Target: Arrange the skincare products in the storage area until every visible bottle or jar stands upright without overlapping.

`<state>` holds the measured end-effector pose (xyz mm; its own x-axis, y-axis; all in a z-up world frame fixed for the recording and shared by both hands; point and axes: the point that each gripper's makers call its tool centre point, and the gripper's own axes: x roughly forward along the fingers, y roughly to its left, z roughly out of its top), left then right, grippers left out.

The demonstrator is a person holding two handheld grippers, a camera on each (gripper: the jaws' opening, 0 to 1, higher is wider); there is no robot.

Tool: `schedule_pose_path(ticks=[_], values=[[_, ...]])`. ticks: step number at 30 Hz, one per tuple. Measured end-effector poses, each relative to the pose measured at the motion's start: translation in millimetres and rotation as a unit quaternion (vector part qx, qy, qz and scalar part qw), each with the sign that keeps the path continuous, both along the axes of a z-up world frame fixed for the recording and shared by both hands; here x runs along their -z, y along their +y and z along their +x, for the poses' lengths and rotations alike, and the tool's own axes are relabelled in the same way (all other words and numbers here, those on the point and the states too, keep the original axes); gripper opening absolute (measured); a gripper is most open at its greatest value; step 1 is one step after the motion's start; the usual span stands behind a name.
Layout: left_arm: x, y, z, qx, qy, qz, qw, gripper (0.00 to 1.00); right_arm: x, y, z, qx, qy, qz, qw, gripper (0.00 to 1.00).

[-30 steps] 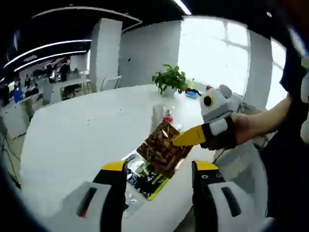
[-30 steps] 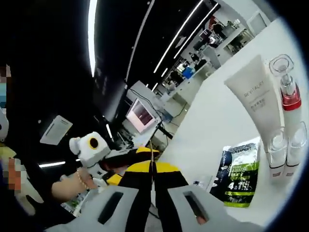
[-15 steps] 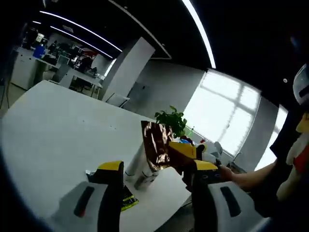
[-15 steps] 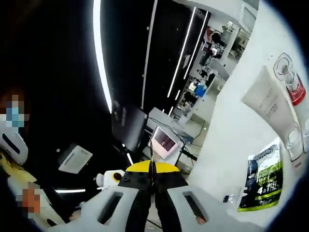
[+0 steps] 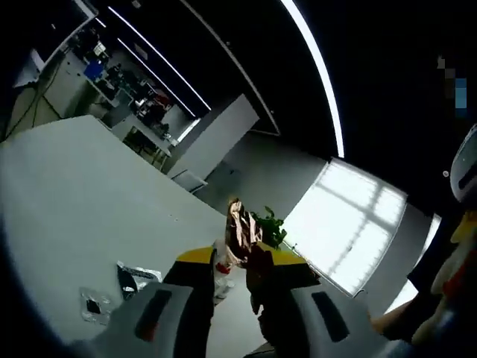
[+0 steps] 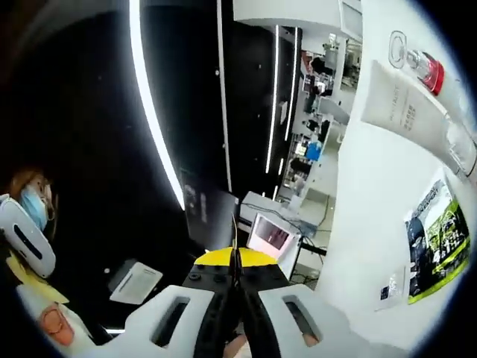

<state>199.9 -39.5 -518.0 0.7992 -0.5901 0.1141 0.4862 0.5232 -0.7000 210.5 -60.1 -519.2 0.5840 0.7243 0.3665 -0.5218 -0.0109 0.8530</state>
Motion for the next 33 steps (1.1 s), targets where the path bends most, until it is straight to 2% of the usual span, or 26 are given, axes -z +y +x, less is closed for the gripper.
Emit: schedule_pose_path(ticks=[10,13,18,23,26,28,30,32,33], values=[[2.2,0,-6.5,-0.013,0.005,-0.014,0.9998,0.05,1.0,7,-2,0.014,0.015,0.004,0.9998,0.01],[2.9,2,-7.1,-0.021,0.013,-0.03,0.9992,0.04,4.6,8,-3,0.018,0.022,0.0,0.9996,0.01],[2.7,7,-5.2,-0.034,0.018,-0.037,0.9986,0.01,6.0,10,-5,0.02,0.021,-0.009,0.9995,0.01],[2.6,13,-2.9,-0.043,0.02,-0.039,0.9981,0.0,10.5,14,-10,0.012,0.011,-0.041,0.999,0.01],[3.0,17,-2.8,-0.044,0.026,-0.046,0.9977,0.0,11.0,17,-14,0.006,-0.005,-0.068,0.9976,0.02],[2.4,18,-4.2,-0.033,0.038,-0.061,0.9968,0.0,14.6,18,-17,-0.004,-0.026,-0.104,0.9942,0.05],[1.5,21,-3.9,-0.031,0.042,-0.062,0.9967,0.0,16.8,18,-19,-0.01,-0.043,-0.133,0.9901,0.13],[2.2,24,-4.7,-0.027,0.041,-0.05,0.9975,0.0,13.9,15,-20,-0.011,-0.058,-0.143,0.988,0.13],[2.2,26,-5.5,-0.018,0.048,-0.057,0.997,0.0,13.8,14,-21,-0.014,-0.059,-0.146,0.9874,0.14]])
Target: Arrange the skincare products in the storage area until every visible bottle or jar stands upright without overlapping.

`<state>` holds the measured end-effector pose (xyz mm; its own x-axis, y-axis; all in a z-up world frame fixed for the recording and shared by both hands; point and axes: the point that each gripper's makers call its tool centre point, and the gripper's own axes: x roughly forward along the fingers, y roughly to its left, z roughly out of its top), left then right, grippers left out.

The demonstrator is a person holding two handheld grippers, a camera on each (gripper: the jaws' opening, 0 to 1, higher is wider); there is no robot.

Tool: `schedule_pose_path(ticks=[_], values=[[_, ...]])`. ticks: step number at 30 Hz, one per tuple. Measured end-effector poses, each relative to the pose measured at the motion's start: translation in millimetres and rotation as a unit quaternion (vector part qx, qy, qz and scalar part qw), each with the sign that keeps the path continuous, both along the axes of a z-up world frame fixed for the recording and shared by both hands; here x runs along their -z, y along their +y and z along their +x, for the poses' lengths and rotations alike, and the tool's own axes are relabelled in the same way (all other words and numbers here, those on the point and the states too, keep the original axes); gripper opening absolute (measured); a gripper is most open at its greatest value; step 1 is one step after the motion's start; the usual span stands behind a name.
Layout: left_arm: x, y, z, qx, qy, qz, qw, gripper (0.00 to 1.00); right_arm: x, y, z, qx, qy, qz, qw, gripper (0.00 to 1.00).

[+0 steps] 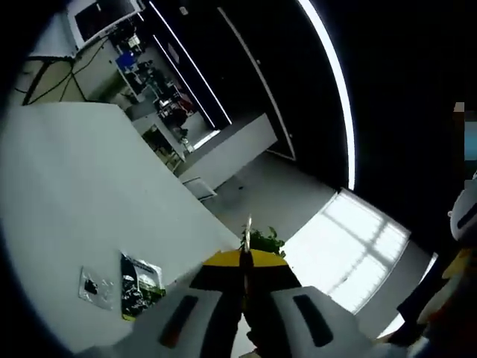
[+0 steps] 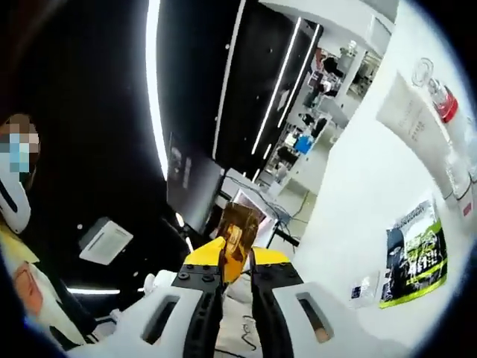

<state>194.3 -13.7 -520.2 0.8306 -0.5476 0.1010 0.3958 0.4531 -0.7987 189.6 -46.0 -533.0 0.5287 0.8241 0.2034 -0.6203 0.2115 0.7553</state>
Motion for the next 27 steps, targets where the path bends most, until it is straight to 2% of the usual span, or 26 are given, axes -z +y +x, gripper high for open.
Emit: schedule_pose_path(ticks=[2,4,5,8,13,14,15,16,17,19,20,24,27], values=[[-0.6,2,-1.5,0.014,0.007,-0.008,0.9998,0.0,2.1,-4,0,-0.003,-0.022,-0.03,0.9993,0.18],[1.9,2,-4.0,0.035,0.014,0.005,0.9993,0.0,4.5,-7,0,-0.016,-0.043,-0.064,0.9969,0.23],[2.3,3,-4.5,0.04,0.014,0.013,0.999,0.0,3.9,-8,1,-0.023,-0.062,-0.086,0.9941,0.25],[-0.6,3,-7.6,0.069,0.016,0.023,0.9972,0.0,-1.3,-9,3,-0.04,-0.098,-0.116,0.9876,0.27],[-2.8,-2,-13.6,0.117,0.019,0.04,0.9921,0.0,-11.5,-5,5,-0.083,-0.142,-0.155,0.9741,0.31],[-2.6,-3,-14.6,0.126,0.019,0.043,0.991,0.0,-10.4,-3,5,-0.096,-0.151,-0.171,0.9689,0.31],[-0.7,-6,-18.3,0.146,0.024,0.047,0.9878,0.0,-9.5,-2,5,-0.104,-0.156,-0.179,0.9657,0.31],[0.3,-6,-17.6,0.148,0.025,0.052,0.9873,0.0,-8.8,0,3,-0.121,-0.155,-0.183,0.9632,0.31],[3.4,-9,-21.5,0.168,0.032,0.059,0.9834,0.0,-9.8,1,1,-0.133,-0.157,-0.18,0.9618,0.3],[6.4,-9,-19.7,0.17,0.034,0.072,0.9823,0.0,-9.1,3,-1,-0.157,-0.159,-0.186,0.957,0.27],[9.4,-12,-23.5,0.188,0.044,0.074,0.9784,0.0,-10.4,3,0,-0.158,-0.162,-0.183,0.9566,0.25],[11.1,-16,-28.5,0.218,0.053,0.079,0.9714,0.0,-9.0,1,1,-0.173,-0.155,-0.183,0.9552,0.22],[11.1,-18,-31.4,0.238,0.059,0.077,0.9663,0.0,-6.2,0,0,-0.188,-0.154,-0.19,0.9512,0.2]])
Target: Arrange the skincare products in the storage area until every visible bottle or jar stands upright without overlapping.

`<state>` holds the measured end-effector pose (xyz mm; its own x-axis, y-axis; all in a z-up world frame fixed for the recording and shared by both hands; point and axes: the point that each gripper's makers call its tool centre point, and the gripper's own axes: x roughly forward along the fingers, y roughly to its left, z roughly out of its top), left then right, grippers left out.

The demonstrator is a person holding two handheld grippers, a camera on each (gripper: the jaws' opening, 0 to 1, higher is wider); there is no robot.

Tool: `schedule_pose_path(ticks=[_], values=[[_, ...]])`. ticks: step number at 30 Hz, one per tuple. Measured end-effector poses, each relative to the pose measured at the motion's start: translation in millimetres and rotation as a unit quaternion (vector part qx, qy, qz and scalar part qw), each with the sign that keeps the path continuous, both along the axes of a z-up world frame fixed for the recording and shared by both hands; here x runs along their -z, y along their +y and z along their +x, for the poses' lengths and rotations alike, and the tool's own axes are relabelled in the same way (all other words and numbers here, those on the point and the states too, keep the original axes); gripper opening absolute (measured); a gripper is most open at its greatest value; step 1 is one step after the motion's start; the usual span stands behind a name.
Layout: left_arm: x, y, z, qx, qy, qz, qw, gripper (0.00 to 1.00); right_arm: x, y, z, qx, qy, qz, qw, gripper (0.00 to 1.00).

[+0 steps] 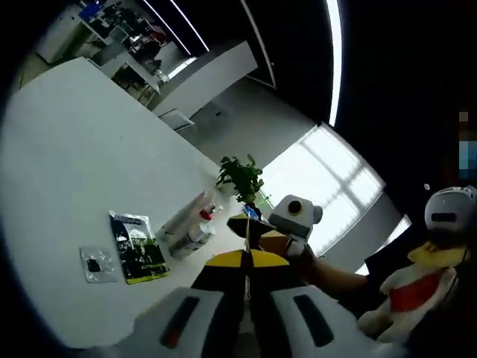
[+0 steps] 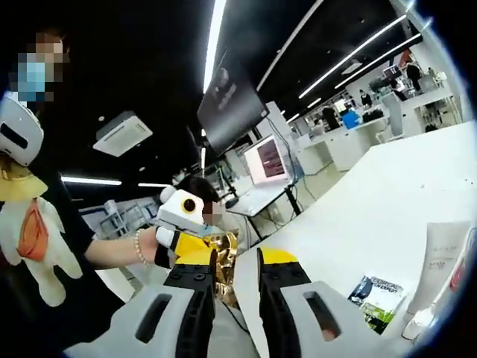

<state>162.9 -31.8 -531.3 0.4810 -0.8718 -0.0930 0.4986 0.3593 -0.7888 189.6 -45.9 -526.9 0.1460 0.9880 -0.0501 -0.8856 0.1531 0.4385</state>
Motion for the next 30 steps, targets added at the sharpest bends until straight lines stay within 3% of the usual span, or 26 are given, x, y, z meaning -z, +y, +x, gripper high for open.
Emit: schedule_pose_path(ticks=[5,11,15,18,22,26,27,30], values=[[8.0,-3,-3.9,0.031,0.013,0.027,0.9991,0.0,-0.4,1,-5,-0.022,0.006,-0.006,0.9997,0.15],[10.1,-4,-6.0,0.042,0.02,0.029,0.9985,0.0,-1.4,3,-13,-0.041,0.002,-0.003,0.9992,0.01],[7.7,-3,-7.5,0.045,0.019,0.013,0.9987,0.01,-4.8,4,-11,-0.024,0.053,0.019,0.9981,0.01],[-3.0,-2,-3.6,0.032,-0.013,-0.018,0.9992,0.01,-12.9,3,-7,-0.008,0.092,0.066,0.9935,0.01],[-2.1,5,3.5,-0.012,-0.036,-0.034,0.9987,0.03,-15.4,2,0,0.03,0.111,0.094,0.9889,0.01],[5.3,13,3.0,-0.07,-0.028,-0.063,0.9952,0.11,-19.6,-5,13,0.086,0.168,0.158,0.9692,0.01],[4.7,15,4.1,-0.083,-0.031,-0.069,0.9937,0.11,-18.4,-6,15,0.094,0.176,0.163,0.9661,0.01],[-0.6,20,1.4,-0.106,-0.037,-0.092,0.9894,0.02,-9.1,-6,14,0.108,0.169,0.149,0.9682,0.01]])
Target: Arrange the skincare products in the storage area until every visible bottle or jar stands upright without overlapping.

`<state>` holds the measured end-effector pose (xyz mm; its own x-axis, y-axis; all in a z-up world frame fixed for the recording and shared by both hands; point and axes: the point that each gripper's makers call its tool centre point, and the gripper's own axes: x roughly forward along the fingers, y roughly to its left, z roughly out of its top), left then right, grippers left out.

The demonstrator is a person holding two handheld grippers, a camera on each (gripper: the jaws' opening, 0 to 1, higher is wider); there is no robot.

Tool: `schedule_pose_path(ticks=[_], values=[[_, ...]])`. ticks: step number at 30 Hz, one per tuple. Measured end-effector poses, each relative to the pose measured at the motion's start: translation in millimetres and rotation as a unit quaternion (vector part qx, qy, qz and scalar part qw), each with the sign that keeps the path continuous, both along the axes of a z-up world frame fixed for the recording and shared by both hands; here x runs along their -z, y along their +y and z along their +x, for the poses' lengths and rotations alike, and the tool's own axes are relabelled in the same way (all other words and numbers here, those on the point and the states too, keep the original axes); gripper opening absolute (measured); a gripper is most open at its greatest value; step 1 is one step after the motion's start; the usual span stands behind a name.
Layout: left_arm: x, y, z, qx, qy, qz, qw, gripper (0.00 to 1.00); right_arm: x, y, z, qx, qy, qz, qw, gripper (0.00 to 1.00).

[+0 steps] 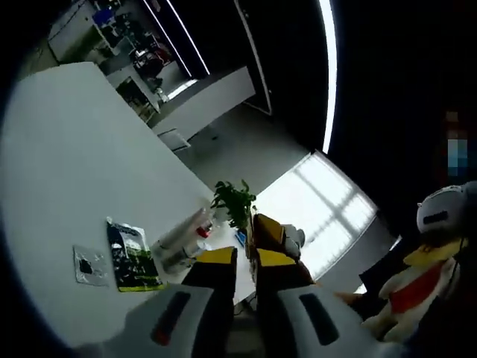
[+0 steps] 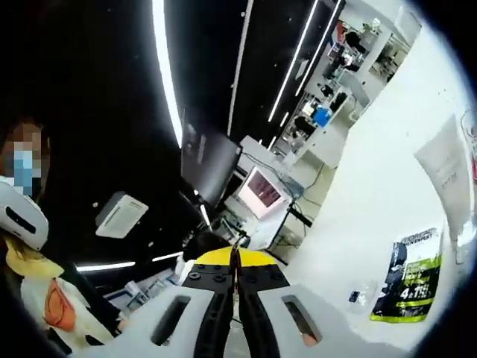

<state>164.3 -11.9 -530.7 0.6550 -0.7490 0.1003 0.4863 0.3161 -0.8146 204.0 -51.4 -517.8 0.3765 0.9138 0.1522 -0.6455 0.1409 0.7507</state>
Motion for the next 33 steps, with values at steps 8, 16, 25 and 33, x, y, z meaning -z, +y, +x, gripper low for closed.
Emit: schedule_pose_path(ticks=[8,16,25,33], values=[[14.7,-11,-9.7,0.001,0.028,0.016,0.9995,0.04,4.9,2,1,0.029,0.035,0.029,0.9985,0.01],[14.6,-6,-3.4,-0.033,0.037,-0.002,0.9987,0.01,9.6,5,0,0.035,0.027,0.016,0.9989,0.01],[14.8,-5,-4.0,-0.04,0.077,-0.047,0.9951,0.0,8.8,4,-3,0.033,-0.057,-0.066,0.9957,0.01],[13.8,-6,-3.2,-0.042,0.088,-0.058,0.9936,0.0,7.7,6,3,0.016,-0.083,-0.106,0.9907,0.03]])
